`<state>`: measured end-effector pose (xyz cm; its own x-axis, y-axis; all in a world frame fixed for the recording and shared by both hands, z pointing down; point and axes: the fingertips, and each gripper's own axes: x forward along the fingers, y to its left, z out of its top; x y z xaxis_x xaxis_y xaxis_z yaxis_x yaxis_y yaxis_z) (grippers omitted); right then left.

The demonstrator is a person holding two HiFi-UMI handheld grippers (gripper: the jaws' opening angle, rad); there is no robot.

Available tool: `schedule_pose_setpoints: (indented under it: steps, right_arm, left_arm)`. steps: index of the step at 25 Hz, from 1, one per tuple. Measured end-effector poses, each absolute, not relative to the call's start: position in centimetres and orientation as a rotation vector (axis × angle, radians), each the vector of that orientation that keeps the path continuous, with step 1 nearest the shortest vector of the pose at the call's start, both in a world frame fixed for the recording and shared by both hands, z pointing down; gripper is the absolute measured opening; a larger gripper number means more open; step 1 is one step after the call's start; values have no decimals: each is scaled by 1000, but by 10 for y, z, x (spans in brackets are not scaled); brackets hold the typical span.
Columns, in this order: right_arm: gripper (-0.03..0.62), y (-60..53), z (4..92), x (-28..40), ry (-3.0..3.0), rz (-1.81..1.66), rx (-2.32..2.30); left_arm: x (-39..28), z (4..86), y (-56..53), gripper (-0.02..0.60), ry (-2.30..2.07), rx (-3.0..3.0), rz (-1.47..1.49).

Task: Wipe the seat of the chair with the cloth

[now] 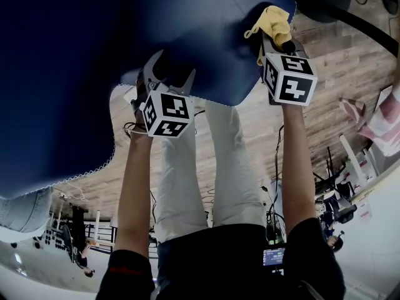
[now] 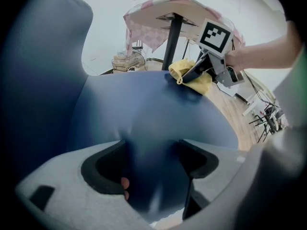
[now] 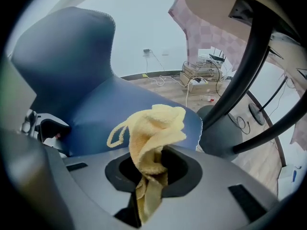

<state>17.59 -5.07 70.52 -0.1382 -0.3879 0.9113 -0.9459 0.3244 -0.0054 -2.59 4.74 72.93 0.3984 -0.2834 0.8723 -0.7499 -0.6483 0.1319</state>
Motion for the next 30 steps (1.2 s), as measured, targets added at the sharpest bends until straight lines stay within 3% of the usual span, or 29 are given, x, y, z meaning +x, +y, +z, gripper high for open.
schedule_pose_setpoints:
  steps: [11,30]
  right_arm:
    - [67,-68,703,134,-1799,863,1198]
    - [67,-114,700,-16,-2003,727,937]
  left_arm:
    - [-24,726,48,347,-876,2162,1172]
    - [-25,724,46,346,-870,2188,1142]
